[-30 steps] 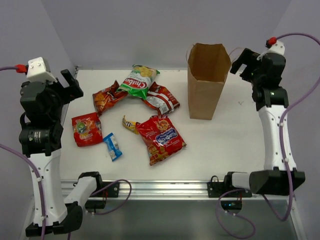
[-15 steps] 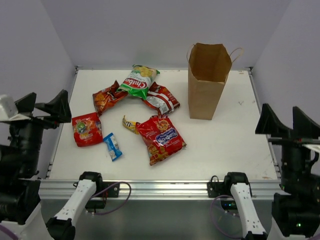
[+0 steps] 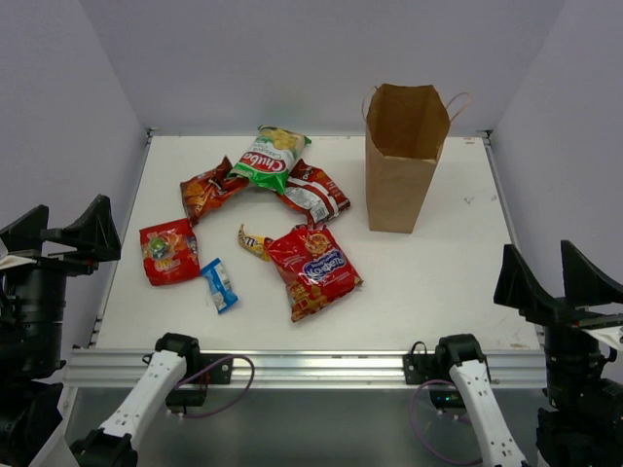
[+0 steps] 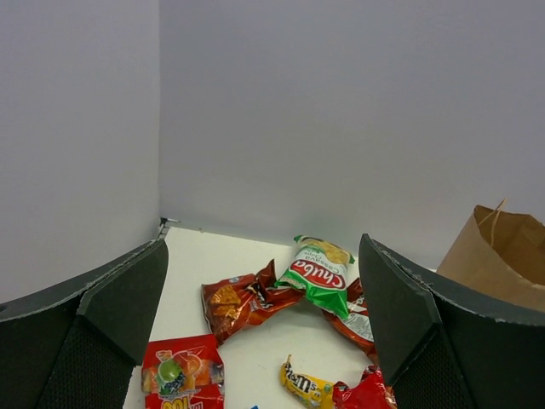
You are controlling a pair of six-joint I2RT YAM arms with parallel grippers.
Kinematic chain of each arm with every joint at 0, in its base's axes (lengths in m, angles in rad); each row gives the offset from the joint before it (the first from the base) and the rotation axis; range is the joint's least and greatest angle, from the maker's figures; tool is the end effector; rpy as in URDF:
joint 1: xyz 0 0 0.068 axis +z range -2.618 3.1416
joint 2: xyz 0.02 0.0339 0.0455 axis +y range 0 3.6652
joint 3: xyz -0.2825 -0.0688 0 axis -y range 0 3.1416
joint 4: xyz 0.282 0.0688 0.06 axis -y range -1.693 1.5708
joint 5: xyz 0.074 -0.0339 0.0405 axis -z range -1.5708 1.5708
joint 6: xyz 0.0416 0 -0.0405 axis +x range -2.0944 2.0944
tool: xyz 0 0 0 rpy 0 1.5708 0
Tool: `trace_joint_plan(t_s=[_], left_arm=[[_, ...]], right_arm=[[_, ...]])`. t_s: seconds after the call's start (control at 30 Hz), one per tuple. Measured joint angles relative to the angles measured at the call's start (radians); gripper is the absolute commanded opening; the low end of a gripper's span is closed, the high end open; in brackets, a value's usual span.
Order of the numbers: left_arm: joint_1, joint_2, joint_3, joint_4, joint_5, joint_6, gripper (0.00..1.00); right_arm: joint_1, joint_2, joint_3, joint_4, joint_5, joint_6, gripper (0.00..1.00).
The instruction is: Take the snacks out of the paper bag
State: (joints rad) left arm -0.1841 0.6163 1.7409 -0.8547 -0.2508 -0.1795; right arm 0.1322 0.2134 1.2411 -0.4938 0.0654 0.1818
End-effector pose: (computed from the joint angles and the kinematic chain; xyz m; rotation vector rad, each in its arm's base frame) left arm -0.0304 0.0162 0.5875 -0.2113 1.2938 -0.1470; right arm -0.0614 -0.0109 0.5045 0.0854 1.0377 0.2513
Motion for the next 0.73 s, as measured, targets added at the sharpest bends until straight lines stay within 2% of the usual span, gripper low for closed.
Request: trace_joint_plan(t_s=[0.73], left_arm=[[-0.001,0.008,-0.053,0.001,-0.027,0.000,1.00]], right_arm=[[0.006,-0.006,-0.046,0.040,0.019,-0.021,0.99]])
